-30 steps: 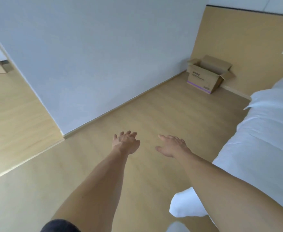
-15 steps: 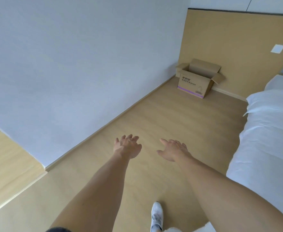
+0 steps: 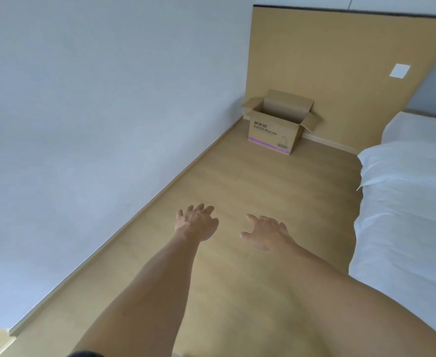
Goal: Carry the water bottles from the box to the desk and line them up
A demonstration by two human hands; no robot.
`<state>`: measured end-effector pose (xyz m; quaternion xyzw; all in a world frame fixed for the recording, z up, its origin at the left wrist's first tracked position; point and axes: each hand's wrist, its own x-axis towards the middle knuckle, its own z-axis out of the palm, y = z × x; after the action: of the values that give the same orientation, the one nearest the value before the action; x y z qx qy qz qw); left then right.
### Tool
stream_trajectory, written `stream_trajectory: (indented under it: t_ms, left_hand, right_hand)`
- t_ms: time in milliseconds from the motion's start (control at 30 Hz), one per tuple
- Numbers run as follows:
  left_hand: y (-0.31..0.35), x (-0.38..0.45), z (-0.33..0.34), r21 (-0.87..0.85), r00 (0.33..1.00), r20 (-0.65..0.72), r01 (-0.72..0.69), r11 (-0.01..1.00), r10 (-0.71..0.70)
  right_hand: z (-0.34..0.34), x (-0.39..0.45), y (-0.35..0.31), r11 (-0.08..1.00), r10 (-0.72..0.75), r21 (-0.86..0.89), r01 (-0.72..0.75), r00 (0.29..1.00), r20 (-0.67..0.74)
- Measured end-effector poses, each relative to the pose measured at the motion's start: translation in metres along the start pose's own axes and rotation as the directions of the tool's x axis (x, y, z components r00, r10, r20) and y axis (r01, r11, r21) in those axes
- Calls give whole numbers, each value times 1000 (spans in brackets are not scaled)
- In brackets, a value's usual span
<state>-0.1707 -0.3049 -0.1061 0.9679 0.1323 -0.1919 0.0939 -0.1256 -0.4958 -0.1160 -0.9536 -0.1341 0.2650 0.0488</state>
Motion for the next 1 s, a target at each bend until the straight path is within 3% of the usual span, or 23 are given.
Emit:
stream_trajectory:
  t_ms: [300,533,1000]
  left_hand:
    - [34,153,-43,61,985,18,-175,983,174]
    - [30,291,-116,91,962,26,-273,958,271]
    - [58,488,-206,143,923,48,-385,912,383]
  right_hand:
    - [-58,110,34,982,181,56,-180,983,-19]
    - [-129,216,17,951,294,111,-287,955,-43]
    - [-249,383,6,925,350,183,-332,933,-79]
